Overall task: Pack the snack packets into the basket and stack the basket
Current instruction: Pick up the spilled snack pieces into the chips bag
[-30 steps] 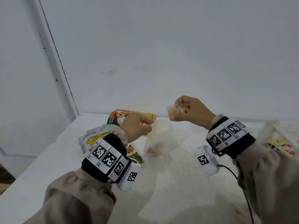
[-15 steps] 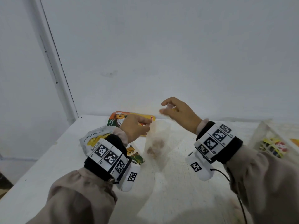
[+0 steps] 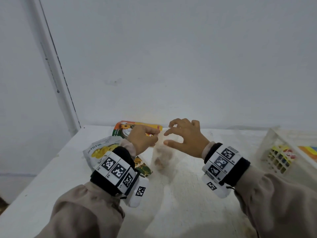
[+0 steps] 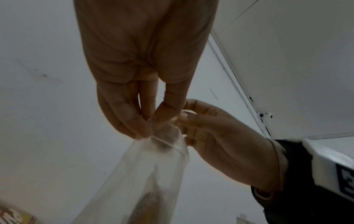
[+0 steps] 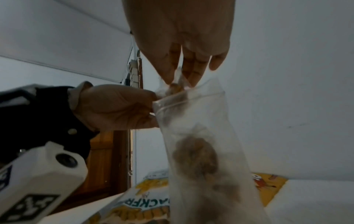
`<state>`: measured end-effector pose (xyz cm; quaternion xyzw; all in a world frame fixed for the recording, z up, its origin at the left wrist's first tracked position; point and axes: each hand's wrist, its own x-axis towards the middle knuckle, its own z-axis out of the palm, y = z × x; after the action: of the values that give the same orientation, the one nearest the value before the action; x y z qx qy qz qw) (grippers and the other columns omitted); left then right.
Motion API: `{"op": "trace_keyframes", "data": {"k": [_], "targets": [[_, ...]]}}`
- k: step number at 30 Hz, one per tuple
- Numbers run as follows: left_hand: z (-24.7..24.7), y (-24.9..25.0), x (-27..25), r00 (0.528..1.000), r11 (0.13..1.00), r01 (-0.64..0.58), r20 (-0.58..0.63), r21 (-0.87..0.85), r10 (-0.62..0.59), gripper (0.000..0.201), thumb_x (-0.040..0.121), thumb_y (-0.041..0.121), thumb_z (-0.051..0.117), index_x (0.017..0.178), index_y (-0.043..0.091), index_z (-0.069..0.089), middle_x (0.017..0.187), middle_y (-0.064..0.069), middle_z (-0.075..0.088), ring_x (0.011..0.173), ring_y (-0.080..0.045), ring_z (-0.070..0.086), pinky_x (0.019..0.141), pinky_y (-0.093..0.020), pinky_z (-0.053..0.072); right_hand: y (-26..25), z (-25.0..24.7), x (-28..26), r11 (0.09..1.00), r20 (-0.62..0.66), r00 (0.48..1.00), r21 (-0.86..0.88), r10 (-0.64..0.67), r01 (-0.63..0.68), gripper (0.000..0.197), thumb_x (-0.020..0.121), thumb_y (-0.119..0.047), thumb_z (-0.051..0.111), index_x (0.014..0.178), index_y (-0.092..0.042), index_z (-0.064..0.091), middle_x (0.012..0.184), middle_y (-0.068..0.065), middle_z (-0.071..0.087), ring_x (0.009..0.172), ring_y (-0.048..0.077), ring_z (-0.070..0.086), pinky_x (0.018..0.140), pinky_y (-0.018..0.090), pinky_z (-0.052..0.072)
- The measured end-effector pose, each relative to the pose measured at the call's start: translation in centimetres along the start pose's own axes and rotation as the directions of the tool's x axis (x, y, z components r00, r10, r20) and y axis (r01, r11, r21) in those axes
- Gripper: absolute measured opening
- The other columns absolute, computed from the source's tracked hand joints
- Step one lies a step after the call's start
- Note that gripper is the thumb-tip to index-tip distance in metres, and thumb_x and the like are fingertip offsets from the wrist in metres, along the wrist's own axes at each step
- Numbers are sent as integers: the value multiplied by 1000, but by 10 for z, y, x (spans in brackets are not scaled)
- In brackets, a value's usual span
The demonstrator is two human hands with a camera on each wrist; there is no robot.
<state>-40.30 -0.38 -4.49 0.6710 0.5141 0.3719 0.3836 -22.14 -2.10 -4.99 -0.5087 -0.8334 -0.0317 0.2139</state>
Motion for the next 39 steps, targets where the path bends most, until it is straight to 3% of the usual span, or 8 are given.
{"op": "trace_keyframes", "data": {"k": [3,7,13,19,24,31,35,39], "targets": [[3,1,-1,1000,999,-26,-13,-20,26,26,84,1,55,105,8,68,100,-6,64,77,-20,64,84,-34,55,7,1,-5,988,137,989,134,54,-73,47,71,-58,64,108,-30,63,121,-10,41,105,9,40,95,30,24],[5,7,-7,998,976,-65,-30,-207,60,22,87,4,56,108,6,64,93,-5,62,68,-13,57,70,-21,53,3,1,-8,853,81,982,486,172,-190,8,81,-14,69,84,-7,67,81,-4,61,79,18,60,71,16,43],[0,-6,-14,966,961,-102,207,-258,158,95,50,45,77,133,29,34,119,8,55,112,-10,54,95,-31,47,-14,-28,-8,721,-123,972,690,198,-60,15,83,-3,65,75,-14,62,70,-7,63,64,1,59,65,14,50],[4,-1,-30,917,906,-106,311,-411,249,30,75,6,72,101,17,64,96,0,72,88,-14,68,77,-27,54,-40,-53,-13,578,-172,948,816,270,-16,28,77,-1,70,95,-18,58,79,3,63,73,19,62,71,33,54],[-2,2,-42,895,907,-174,322,-383,308,25,78,32,68,94,12,68,87,0,73,85,-16,68,76,-21,52,-43,-45,-27,521,62,944,821,325,-234,94,54,-26,82,133,-29,31,109,7,63,93,21,66,87,36,54],[-8,-11,-50,917,887,-104,303,-450,261,50,62,34,74,95,-3,67,98,-30,65,90,-34,64,83,-35,52,-64,-25,-39,464,87,949,856,302,-226,40,60,-13,83,85,10,62,86,21,69,84,30,67,80,41,54],[-16,-17,-58,848,855,29,466,-518,254,32,68,3,70,99,11,65,84,0,70,77,-13,66,68,-24,53,-71,-19,-40,429,97,921,863,377,-267,16,73,-3,73,68,-13,62,73,3,66,68,12,64,63,23,52],[-17,-23,-64,853,913,-23,468,-407,230,35,74,-4,71,107,4,61,93,-2,69,85,-12,63,74,-23,51,-78,-13,-45,385,39,890,892,454,-236,18,79,-5,67,87,8,56,76,10,66,68,10,66,58,21,53]]}}
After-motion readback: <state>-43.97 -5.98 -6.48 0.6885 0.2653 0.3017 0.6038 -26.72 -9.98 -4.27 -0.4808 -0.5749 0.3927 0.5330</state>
